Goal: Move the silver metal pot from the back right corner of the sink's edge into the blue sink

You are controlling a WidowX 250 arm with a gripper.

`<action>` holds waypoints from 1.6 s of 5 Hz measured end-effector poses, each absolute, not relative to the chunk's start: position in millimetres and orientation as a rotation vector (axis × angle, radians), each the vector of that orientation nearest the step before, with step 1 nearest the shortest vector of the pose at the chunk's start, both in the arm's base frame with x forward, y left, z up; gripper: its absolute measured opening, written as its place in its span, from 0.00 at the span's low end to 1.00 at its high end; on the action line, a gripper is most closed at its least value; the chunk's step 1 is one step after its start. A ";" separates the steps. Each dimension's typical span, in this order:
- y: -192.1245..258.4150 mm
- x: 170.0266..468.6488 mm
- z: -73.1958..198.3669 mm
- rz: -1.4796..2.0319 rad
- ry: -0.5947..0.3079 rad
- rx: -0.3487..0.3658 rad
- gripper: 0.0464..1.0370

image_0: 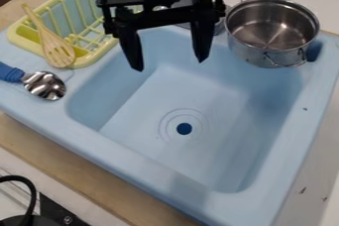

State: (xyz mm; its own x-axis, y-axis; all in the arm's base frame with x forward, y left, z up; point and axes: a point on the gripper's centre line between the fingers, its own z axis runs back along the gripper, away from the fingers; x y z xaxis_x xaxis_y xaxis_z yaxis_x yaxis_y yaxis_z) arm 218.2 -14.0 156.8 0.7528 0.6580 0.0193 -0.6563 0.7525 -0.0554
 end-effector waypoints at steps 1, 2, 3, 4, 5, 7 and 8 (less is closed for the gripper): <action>-14.6 216.5 152.8 0.724 -0.022 -0.040 0.96; -19.2 224.0 153.5 0.749 -0.040 -0.036 0.96; -25.0 239.5 157.8 0.766 -0.066 -0.027 0.96; -28.5 254.4 157.9 0.792 -0.097 -0.040 0.96; -31.8 269.1 151.4 0.846 -0.144 -0.013 0.96; -42.2 292.8 139.6 0.913 -0.188 -0.018 0.96; -44.7 295.3 138.5 0.946 -0.193 -0.034 0.96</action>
State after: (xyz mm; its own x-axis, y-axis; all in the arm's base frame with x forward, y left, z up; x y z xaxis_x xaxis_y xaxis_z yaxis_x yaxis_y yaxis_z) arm 295.3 -44.7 138.5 0.5687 0.8088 0.1496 -0.8028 0.5854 -0.1132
